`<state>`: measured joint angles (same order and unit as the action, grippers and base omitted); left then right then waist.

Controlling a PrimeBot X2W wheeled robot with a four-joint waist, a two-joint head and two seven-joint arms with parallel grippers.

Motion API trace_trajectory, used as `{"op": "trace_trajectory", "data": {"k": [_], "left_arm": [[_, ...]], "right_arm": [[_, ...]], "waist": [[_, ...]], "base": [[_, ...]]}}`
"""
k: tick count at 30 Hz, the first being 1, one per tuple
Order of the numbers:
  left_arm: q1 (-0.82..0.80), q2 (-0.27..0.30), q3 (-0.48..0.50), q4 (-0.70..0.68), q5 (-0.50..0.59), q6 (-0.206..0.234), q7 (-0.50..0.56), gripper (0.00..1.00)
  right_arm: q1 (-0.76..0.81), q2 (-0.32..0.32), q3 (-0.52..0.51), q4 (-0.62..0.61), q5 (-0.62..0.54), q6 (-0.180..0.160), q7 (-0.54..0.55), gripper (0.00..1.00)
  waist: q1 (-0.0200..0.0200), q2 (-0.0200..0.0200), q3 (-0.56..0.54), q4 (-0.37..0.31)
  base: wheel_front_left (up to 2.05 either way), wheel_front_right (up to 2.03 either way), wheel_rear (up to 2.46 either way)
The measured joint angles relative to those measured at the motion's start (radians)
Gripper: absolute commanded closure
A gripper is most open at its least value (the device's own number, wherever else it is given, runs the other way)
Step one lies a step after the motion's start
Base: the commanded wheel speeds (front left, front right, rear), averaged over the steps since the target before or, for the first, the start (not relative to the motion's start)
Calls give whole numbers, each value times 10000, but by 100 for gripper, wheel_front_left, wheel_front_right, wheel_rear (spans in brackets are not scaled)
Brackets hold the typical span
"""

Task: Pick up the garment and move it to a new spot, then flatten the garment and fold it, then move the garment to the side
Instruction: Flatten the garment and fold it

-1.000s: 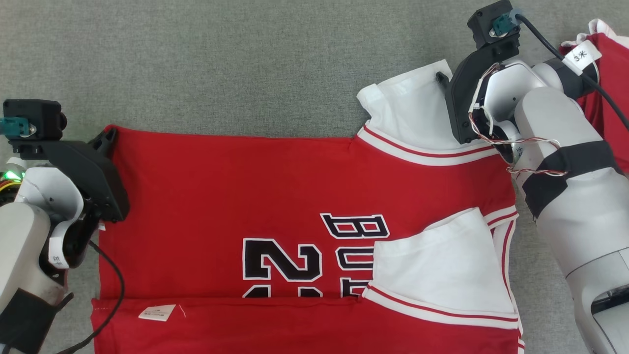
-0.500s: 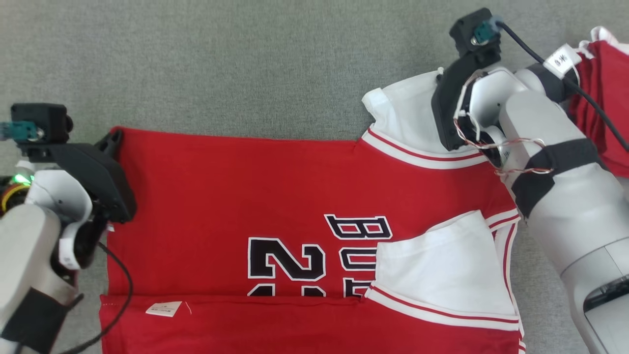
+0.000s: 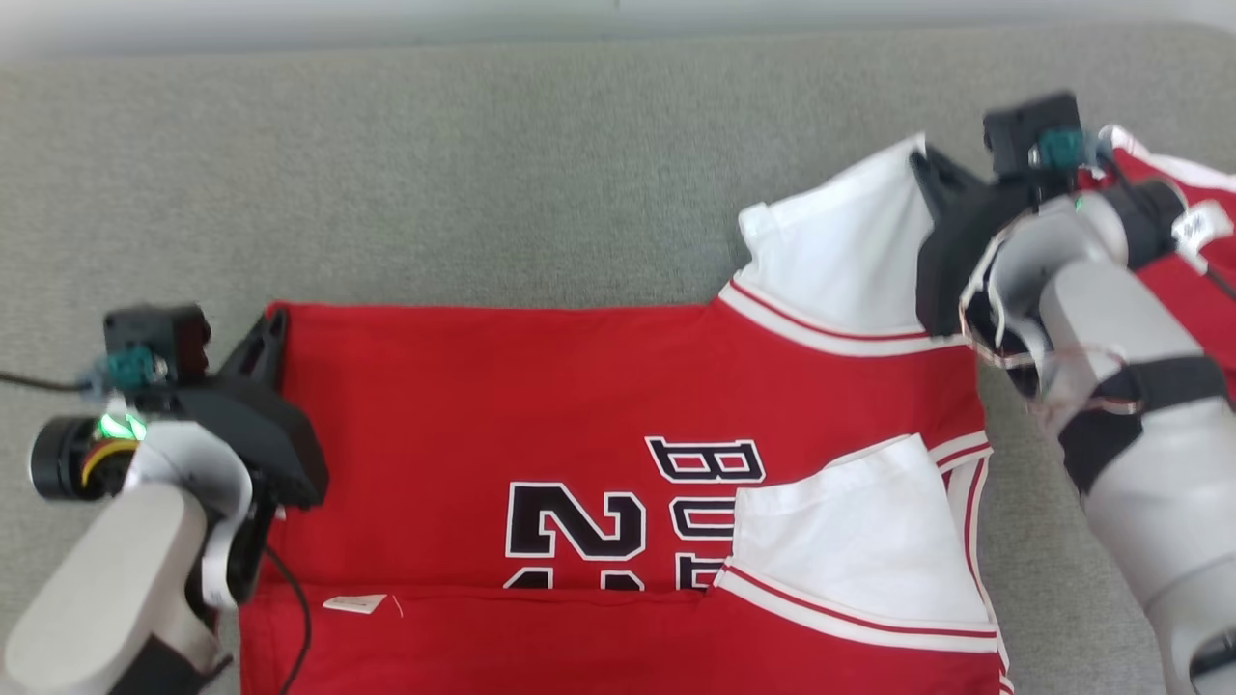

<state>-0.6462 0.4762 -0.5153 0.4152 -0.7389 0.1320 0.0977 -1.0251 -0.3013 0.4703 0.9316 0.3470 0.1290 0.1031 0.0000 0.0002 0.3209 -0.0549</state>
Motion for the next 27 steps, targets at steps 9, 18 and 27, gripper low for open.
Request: {"op": "trace_trajectory", "data": {"k": [9, 18, 27], "left_arm": [[1417, 171, -182, -401, 173, 94, -922, 100], [2715, 259, -213, -918, 249, 96, -2220, 100], [3598, 15, -412, -621, 226, 75, -2826, 100]], "right_arm": [[2394, -1049, -165, -2729, 767, 2, 314, 100], [6251, -1985, -1436, -7333, 1191, 2, 2475, 100], [9113, -1935, -2665, -10784, 991, 2, 5166, 100]], "waist": [[0, -1, -816, 109], [-1, -2, -1419, 166], [-2, -2, -1757, 115]], "base": [[0, 0, 0], [0, 0, 0], [0, 0, 0]]}}
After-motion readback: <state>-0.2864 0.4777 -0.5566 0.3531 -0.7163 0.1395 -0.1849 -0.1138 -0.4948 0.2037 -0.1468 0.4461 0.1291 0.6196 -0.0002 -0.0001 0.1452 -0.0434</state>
